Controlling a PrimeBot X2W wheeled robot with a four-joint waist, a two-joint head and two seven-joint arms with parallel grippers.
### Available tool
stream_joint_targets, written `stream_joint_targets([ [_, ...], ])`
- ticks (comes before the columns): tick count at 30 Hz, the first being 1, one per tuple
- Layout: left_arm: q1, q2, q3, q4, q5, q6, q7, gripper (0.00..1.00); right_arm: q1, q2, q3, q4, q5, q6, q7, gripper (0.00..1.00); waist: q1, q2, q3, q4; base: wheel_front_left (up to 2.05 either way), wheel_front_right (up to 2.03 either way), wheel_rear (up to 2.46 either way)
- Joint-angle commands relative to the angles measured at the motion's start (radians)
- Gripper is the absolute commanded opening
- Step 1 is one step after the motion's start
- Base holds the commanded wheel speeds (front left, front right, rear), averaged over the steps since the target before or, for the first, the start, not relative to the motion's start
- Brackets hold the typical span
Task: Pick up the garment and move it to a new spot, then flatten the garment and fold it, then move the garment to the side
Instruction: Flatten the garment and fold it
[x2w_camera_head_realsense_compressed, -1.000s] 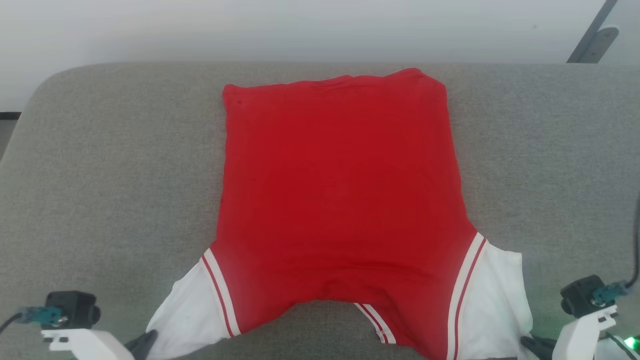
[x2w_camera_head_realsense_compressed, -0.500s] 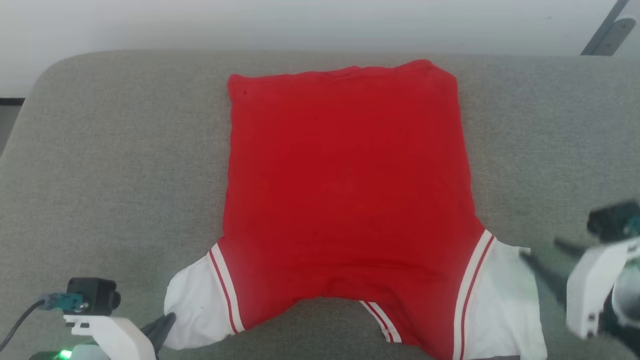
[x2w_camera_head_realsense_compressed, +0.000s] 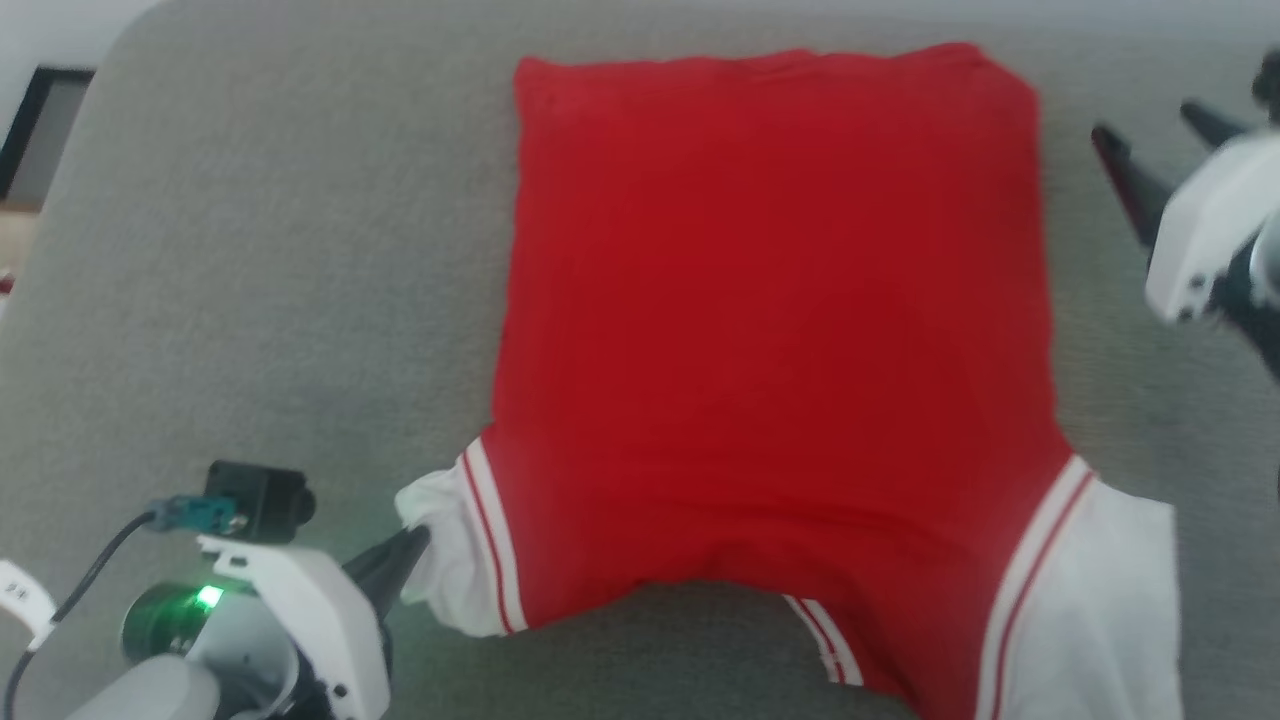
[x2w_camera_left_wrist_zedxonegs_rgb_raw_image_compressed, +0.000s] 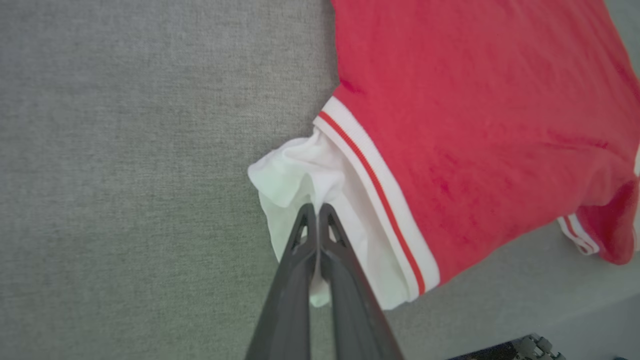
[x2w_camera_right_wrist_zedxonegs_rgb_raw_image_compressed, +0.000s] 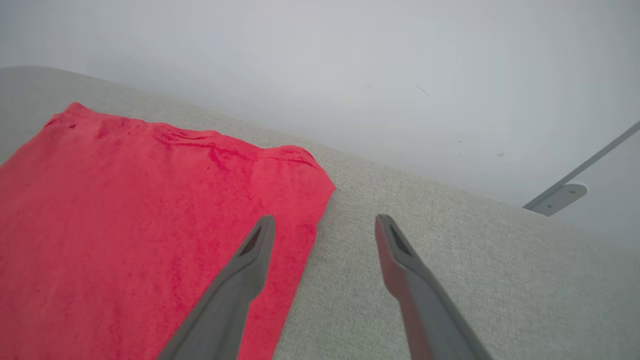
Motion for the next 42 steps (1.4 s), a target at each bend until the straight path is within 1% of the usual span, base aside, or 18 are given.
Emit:
stream_joint_targets([
  [1,-0.018,-0.008,-0.003,0.005,0.019,-0.008,0.002,0.0,-0.029,0.006,0.0,0.029,-0.006,-0.001,-0.001,1.0,0.0,0.0,0.04,0.041,0.0,0.0,0.0],
  [7,-0.102,-0.066,-0.035,0.039,0.045,-0.056,0.006,0.0,-0.272,0.009,0.026,0.333,-0.056,0.0,0.045,1.0,0.0,0.0,0.111,0.111,0.0,0.0,0.0],
  [12,-0.155,-0.113,-0.059,0.084,0.064,-0.095,0.003,0.0,-0.407,0.006,0.033,0.539,-0.084,-0.001,0.12,1.0,0.0,0.0,0.157,0.165,0.0,0.0,0.0],
  [16,-0.184,-0.143,-0.073,0.121,0.07,-0.122,-0.001,0.0,-0.466,-0.002,0.017,0.684,-0.108,-0.001,0.188,1.0,0.0,0.0,0.178,0.196,0.0,0.0,0.0],
  [20,-0.199,-0.163,-0.081,0.153,0.065,-0.143,-0.007,0.0,-0.479,0.007,0.002,0.806,-0.127,-0.001,0.267,1.0,0.0,0.0,0.185,0.213,0.0,0.0,0.0],
  [21,-0.202,-0.167,-0.082,0.16,0.066,-0.146,-0.008,0.0,-0.477,0.017,0.01,0.827,-0.133,-0.001,0.285,0.97,0.0,0.0,0.185,0.215,0.0,0.0,0.0],
  [22,-0.204,-0.171,-0.083,0.167,0.065,-0.148,-0.01,0.0,-0.471,0.035,0.029,0.833,-0.13,0.0,0.302,0.0,0.0,0.0,0.184,0.217,0.0,0.0,0.0],
  [24,-0.203,-0.172,-0.082,0.18,0.063,-0.152,-0.013,0.0,-0.469,0.05,0.055,0.833,-0.107,0.003,0.325,0.0,0.0,0.0,0.18,0.214,0.0,0.0,0.0],
  [26,-0.199,-0.169,-0.078,0.191,0.059,-0.153,-0.018,0.0,-0.464,0.04,0.093,0.814,-0.096,0.002,0.327,0.0,0.0,0.0,0.173,0.206,0.0,0.0,0.0],
  [30,-0.183,-0.169,-0.06,0.195,0.039,-0.156,-0.036,0.0,-0.453,0.023,0.183,0.74,-0.049,0.002,0.292,0.0,0.0,0.0,0.143,0.18,0.0,0.0,0.0],
  [34,-0.174,-0.153,-0.053,0.196,0.039,-0.144,-0.035,0.0,-0.42,0.008,0.272,0.646,0.035,0.002,0.255,0.0,0.0,0.0,0.096,0.142,0.0,0.0,0.0],
  [35,-0.174,-0.153,-0.053,0.196,0.039,-0.144,-0.035,0.0,-0.42,0.008,0.272,0.646,0.035,0.002,0.255,0.0,0.0,0.0,0.096,0.142,0.0,0.0,0.0],
  [42,-0.128,-0.095,-0.03,0.167,0.028,-0.109,-0.032,0.0,-0.336,-0.076,0.454,0.421,0.19,0.0,0.201,0.0,0.0,0.0,0.009,0.049,0.0,0.0,0.0],
])
